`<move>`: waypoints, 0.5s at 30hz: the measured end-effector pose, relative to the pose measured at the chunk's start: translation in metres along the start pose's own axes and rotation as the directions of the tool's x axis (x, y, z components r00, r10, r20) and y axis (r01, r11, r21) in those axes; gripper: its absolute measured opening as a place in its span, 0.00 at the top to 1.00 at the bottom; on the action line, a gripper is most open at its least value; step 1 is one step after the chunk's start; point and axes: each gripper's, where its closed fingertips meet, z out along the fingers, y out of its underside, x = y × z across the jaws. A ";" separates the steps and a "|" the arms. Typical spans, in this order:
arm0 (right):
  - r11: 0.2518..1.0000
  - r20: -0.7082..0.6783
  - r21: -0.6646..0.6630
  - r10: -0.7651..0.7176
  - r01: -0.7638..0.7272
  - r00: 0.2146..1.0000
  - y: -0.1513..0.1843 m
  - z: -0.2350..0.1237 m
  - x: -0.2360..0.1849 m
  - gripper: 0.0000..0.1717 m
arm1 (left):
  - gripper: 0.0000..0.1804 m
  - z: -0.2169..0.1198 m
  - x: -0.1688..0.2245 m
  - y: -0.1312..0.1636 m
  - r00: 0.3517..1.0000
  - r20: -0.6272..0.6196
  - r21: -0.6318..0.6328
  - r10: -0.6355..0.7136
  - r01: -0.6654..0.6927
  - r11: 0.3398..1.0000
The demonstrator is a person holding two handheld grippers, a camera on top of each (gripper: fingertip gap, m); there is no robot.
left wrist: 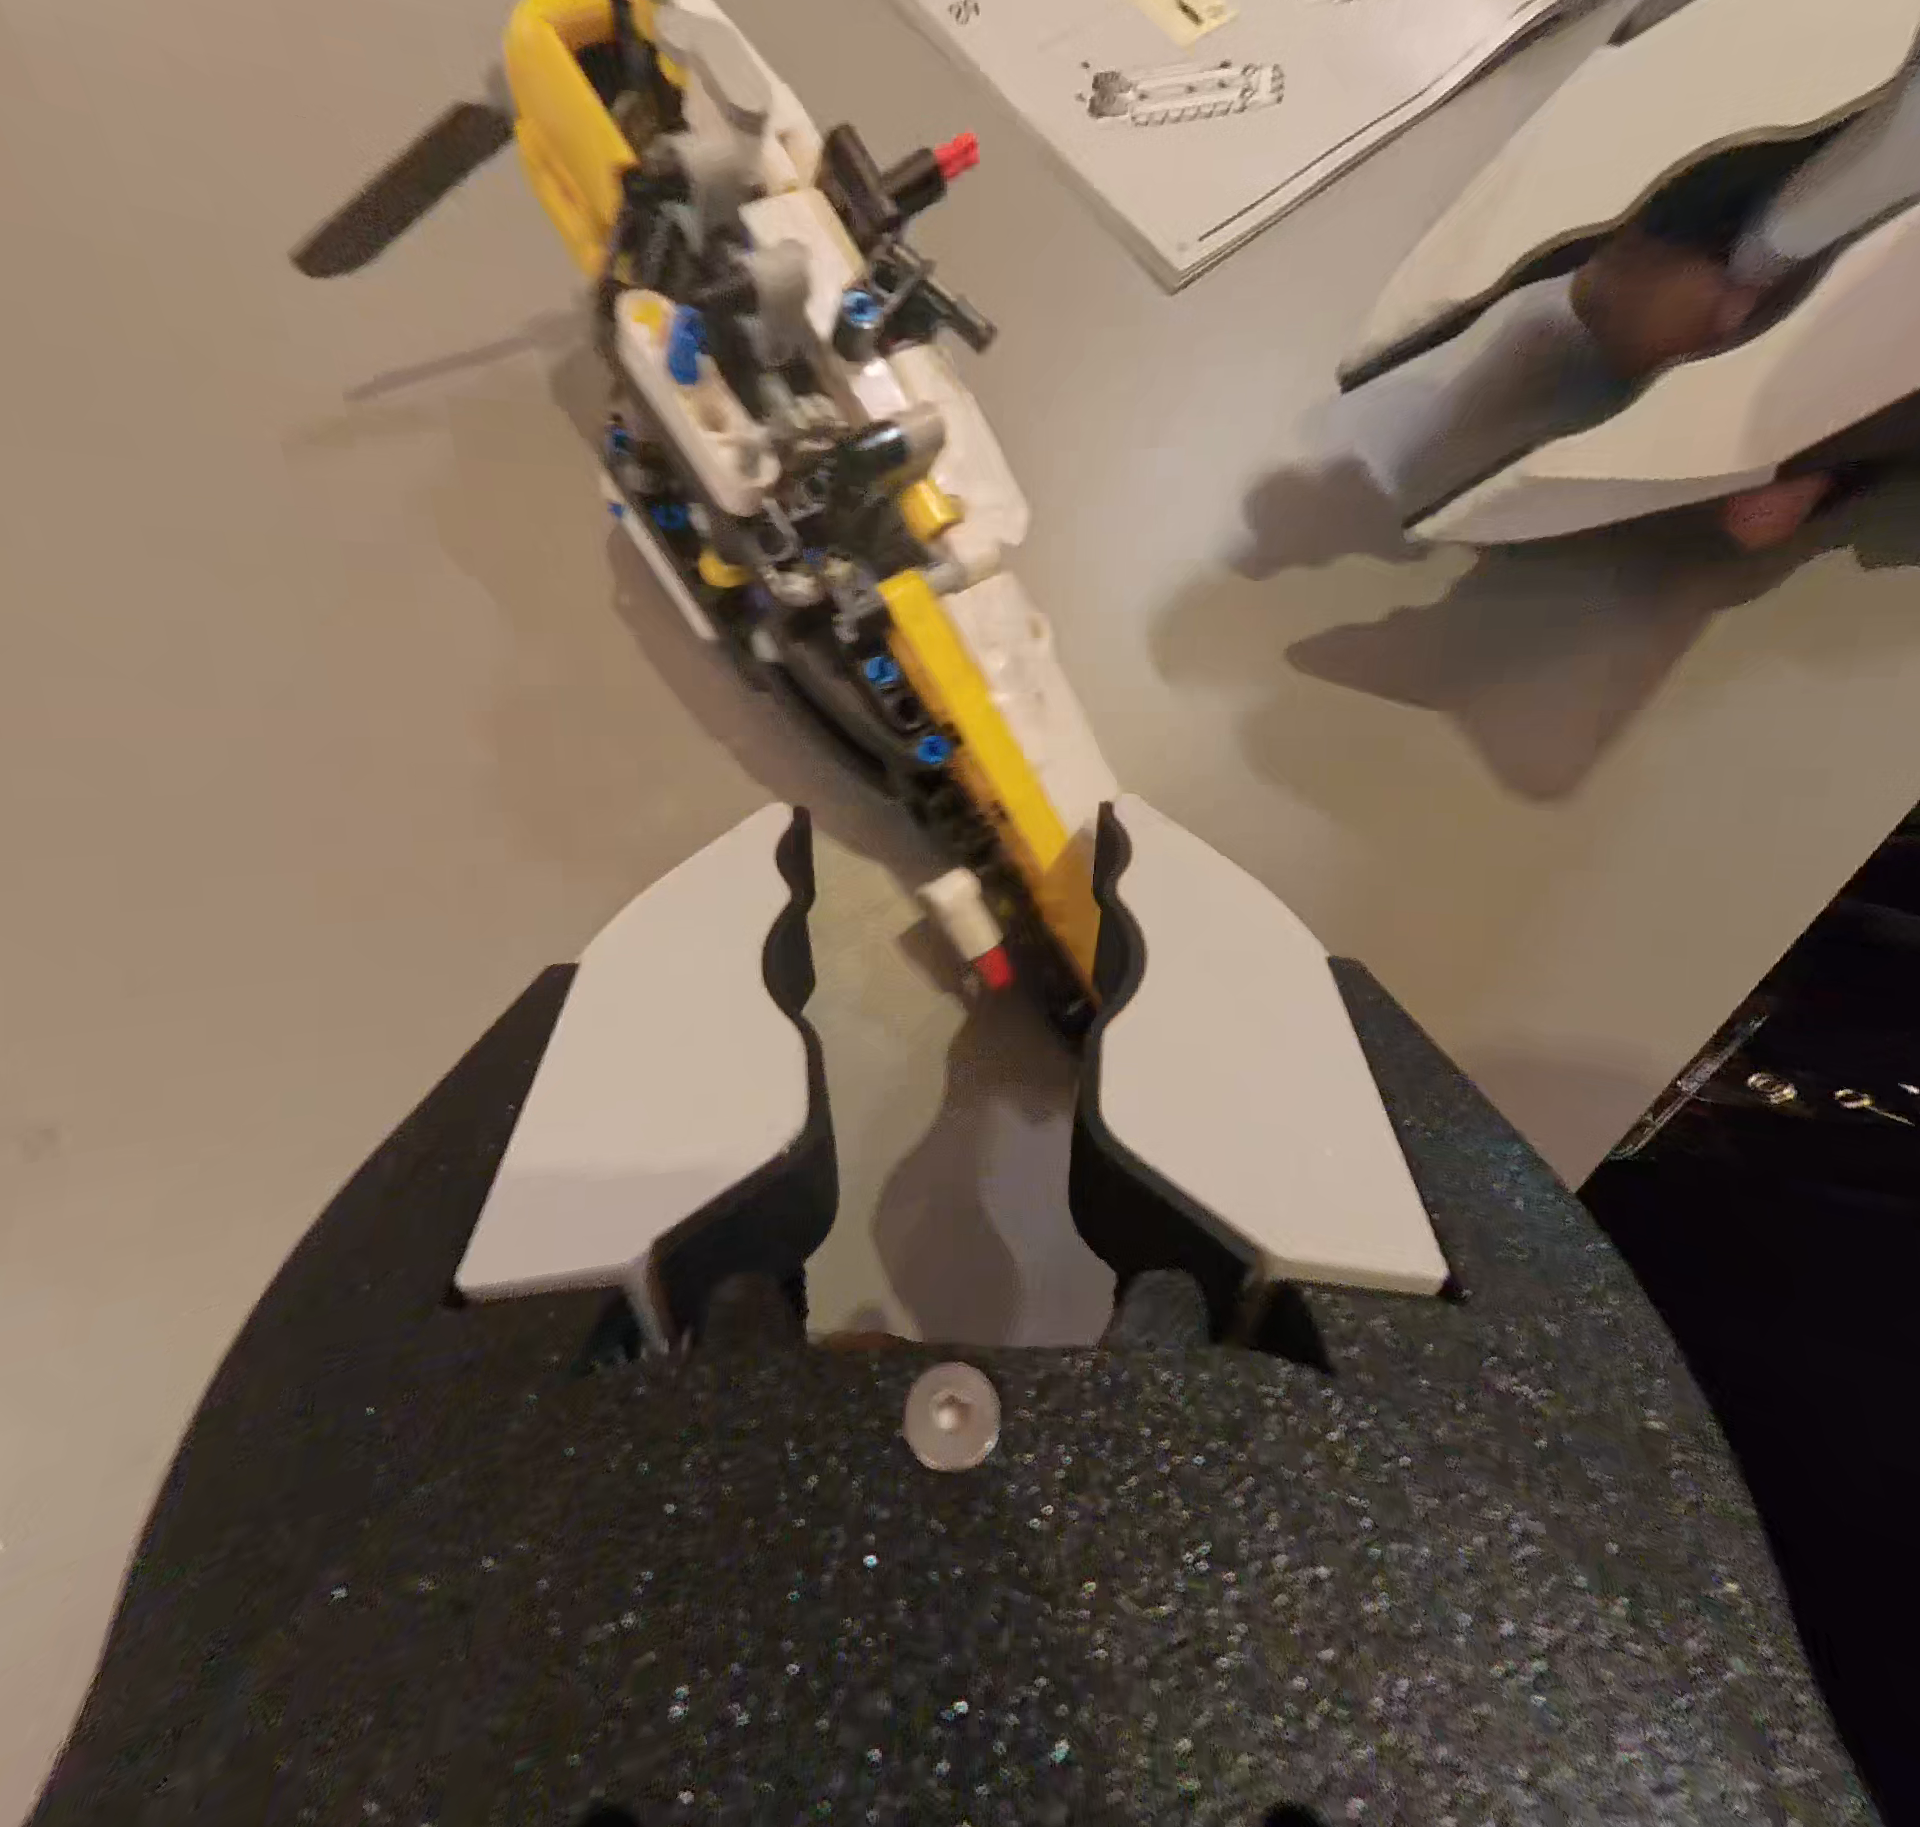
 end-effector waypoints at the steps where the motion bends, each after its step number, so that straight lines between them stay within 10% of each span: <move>1: 1.000 -0.004 0.007 0.006 -0.006 1.000 -0.001 -0.001 0.002 0.84 | 0.70 -0.004 -0.001 -0.002 1.000 -0.001 0.012 0.008 -0.008 1.000; 15: 0.990 -0.057 0.119 -0.067 0.074 0.996 -0.050 0.033 0.040 0.83 | 0.96 0.000 -0.020 -0.077 0.863 -0.156 0.380 0.481 -0.397 0.835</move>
